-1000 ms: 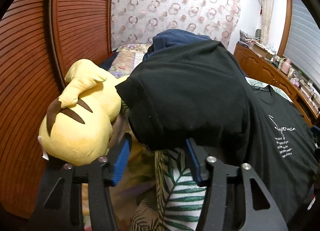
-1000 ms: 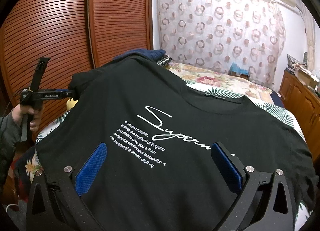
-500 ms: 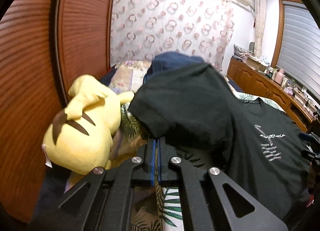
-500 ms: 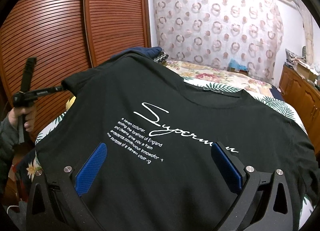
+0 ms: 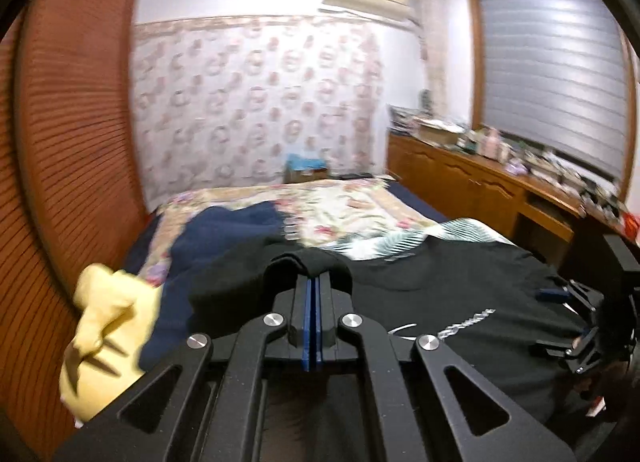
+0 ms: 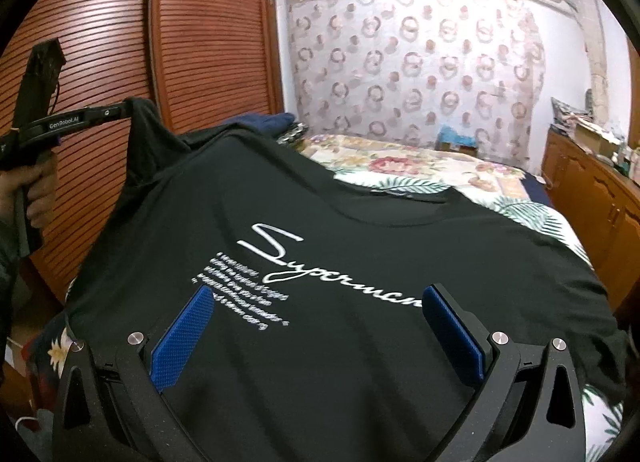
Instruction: Fold small clothes
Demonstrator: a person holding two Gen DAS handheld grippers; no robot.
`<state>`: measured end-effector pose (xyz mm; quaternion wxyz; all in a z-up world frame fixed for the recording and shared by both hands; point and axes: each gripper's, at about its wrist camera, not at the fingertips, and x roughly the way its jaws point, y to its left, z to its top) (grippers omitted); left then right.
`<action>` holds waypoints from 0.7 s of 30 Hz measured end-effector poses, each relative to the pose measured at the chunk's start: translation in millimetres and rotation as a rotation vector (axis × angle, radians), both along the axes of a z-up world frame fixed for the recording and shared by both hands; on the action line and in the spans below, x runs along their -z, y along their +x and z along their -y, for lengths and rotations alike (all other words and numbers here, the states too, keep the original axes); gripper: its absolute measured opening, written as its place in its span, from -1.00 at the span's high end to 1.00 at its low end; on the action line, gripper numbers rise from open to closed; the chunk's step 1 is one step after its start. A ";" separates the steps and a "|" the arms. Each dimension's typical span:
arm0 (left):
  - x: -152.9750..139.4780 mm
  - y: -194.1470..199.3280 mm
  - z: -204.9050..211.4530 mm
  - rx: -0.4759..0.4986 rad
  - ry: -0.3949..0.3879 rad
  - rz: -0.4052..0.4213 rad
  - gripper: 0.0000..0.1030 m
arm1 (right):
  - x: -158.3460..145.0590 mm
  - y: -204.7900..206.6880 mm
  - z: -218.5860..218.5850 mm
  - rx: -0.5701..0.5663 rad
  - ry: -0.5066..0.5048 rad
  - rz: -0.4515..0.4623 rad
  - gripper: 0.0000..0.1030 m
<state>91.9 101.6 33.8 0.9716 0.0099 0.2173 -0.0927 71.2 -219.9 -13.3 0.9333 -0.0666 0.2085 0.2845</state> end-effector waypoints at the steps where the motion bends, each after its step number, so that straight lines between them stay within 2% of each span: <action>1: 1.4 5.0 13.6 0.032 0.011 -0.011 0.97 | -1.4 -0.3 3.4 0.007 0.004 0.002 -1.00; 8: 23.3 13.4 60.7 0.117 0.042 -0.105 0.92 | -1.2 -5.9 25.5 0.071 0.044 0.004 -1.00; 9: 27.5 12.7 64.2 0.115 0.054 -0.120 0.84 | -0.1 -6.9 26.2 0.077 0.044 0.003 -1.00; 11: 30.2 6.7 69.5 0.113 0.053 -0.131 0.36 | 0.9 -9.3 23.1 0.085 0.043 0.001 -1.00; 15: 36.4 -12.2 63.5 0.097 0.028 -0.139 0.05 | -2.9 -9.1 11.5 0.087 0.042 0.003 -1.00; 17: 38.6 -20.3 53.9 0.071 0.015 -0.134 -0.38 | -5.5 -8.5 8.6 0.074 0.038 0.006 -1.00; 19: 40.6 -24.2 42.3 0.048 -0.011 -0.128 -0.51 | -7.7 -7.0 -0.3 0.049 0.026 0.011 -1.00; 21: 42.1 -28.2 31.7 0.017 -0.028 -0.124 -0.54 | -10.8 -3.0 -6.3 0.022 0.016 0.019 -0.96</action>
